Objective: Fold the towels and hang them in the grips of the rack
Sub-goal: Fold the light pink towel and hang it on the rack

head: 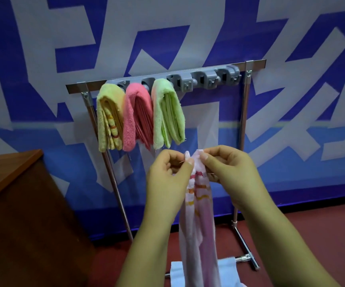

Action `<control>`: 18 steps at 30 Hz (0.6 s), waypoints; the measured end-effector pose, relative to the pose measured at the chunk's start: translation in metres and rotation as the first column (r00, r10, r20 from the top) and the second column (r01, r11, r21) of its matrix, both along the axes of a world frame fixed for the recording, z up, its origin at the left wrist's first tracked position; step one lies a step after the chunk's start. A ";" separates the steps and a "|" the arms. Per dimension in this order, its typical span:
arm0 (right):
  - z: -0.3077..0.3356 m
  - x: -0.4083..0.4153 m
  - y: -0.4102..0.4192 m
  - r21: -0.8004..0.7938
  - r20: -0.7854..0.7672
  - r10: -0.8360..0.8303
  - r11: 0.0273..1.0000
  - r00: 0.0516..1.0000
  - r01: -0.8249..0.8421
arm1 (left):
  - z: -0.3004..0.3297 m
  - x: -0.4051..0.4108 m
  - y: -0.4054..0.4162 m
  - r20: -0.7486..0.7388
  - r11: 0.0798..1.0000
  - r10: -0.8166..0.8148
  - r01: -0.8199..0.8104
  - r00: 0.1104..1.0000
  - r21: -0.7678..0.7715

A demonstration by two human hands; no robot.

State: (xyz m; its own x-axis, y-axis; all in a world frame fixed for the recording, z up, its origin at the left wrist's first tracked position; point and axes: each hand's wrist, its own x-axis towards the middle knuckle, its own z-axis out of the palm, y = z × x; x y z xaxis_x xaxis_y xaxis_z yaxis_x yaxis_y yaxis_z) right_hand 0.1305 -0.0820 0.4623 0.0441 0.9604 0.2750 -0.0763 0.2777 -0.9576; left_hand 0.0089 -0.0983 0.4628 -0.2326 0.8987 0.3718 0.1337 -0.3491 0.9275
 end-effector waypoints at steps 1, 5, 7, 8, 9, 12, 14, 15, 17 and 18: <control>0.000 0.000 -0.001 0.010 0.032 -0.012 1.000 0.999 0.012 | 0.000 0.001 -0.002 -0.030 1.000 -0.001 0.001 1.000 0.014; 0.001 -0.002 -0.004 0.037 0.103 -0.041 0.999 0.994 0.037 | 0.001 0.005 -0.007 -0.118 0.999 0.002 0.003 0.993 0.039; 0.002 -0.003 -0.006 0.043 0.109 -0.045 0.998 0.993 0.041 | 0.002 0.006 -0.009 -0.140 0.999 0.019 -0.012 0.990 0.048; 0.002 -0.003 -0.008 0.045 0.105 -0.044 0.998 0.993 0.040 | 0.002 0.006 -0.009 -0.141 0.999 0.024 -0.018 0.990 0.046; 0.002 -0.003 -0.008 0.047 0.103 -0.045 0.998 0.994 0.040 | 0.002 0.006 -0.008 -0.138 0.999 0.026 -0.021 0.990 0.038; 0.004 -0.003 -0.010 0.041 0.092 -0.033 0.999 0.995 0.029 | 0.002 0.005 -0.008 -0.127 0.999 0.027 -0.025 0.992 0.022; 0.003 -0.003 -0.010 0.041 0.097 -0.030 0.999 0.995 0.026 | 0.003 0.006 -0.011 -0.121 0.999 0.031 -0.029 0.992 0.025; 0.003 -0.003 -0.010 0.046 0.098 -0.030 0.999 0.995 0.026 | 0.003 0.007 -0.012 -0.121 0.999 0.038 -0.035 0.992 0.027; 0.003 -0.002 -0.011 0.055 0.102 -0.023 0.998 0.995 0.017 | 0.002 0.008 -0.012 -0.120 0.999 0.044 -0.042 0.992 0.025; 0.003 -0.001 -0.011 0.056 0.103 -0.017 0.998 0.995 0.011 | 0.002 0.008 -0.012 -0.119 0.999 0.040 -0.037 0.992 0.020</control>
